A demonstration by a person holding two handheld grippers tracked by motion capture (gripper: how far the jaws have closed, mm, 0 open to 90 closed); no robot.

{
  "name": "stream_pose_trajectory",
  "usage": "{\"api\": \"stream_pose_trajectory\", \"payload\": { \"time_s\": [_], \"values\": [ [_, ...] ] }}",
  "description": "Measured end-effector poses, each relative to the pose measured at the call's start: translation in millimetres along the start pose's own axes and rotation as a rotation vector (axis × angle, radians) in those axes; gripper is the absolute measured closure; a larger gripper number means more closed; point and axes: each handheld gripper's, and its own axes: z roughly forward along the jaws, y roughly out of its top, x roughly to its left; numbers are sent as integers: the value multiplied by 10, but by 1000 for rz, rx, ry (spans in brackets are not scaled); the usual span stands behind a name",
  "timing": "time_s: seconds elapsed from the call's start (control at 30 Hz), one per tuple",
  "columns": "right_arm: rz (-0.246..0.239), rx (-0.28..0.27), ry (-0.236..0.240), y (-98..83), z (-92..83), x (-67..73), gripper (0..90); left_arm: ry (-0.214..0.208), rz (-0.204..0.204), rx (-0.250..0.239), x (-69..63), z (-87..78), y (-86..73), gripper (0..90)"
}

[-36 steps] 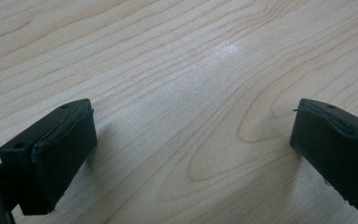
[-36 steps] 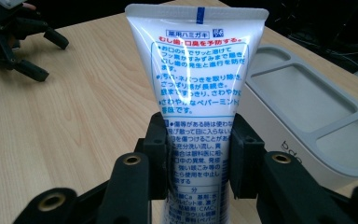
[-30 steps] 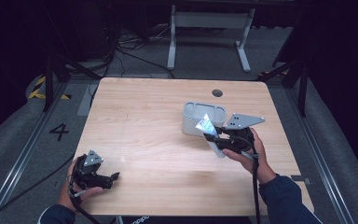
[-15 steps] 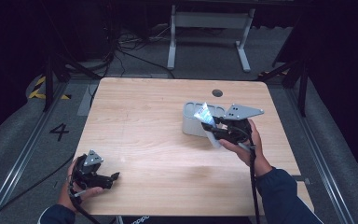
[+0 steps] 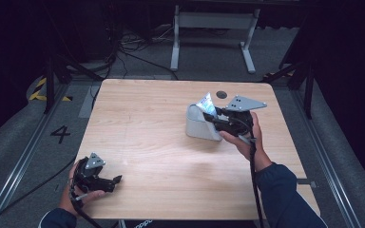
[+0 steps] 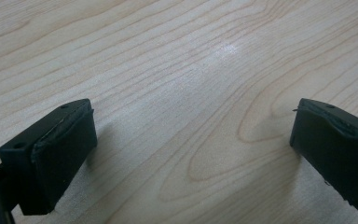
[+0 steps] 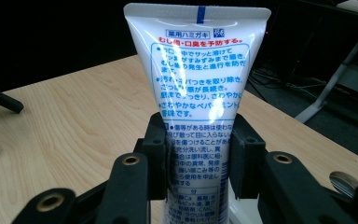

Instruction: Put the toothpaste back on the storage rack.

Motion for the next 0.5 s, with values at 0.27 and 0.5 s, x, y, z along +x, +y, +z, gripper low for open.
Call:
{"api": "stream_pose_trajectory", "payload": {
  "time_s": [0.27, 0.5],
  "values": [
    [1, -28, -25, 69, 89, -21, 653, 0, 1, 0, 0, 0, 0, 9],
    [11, -63, -59, 116, 158, -64, 654, 0, 0, 0, 0, 0, 0, 9]
  ]
}}
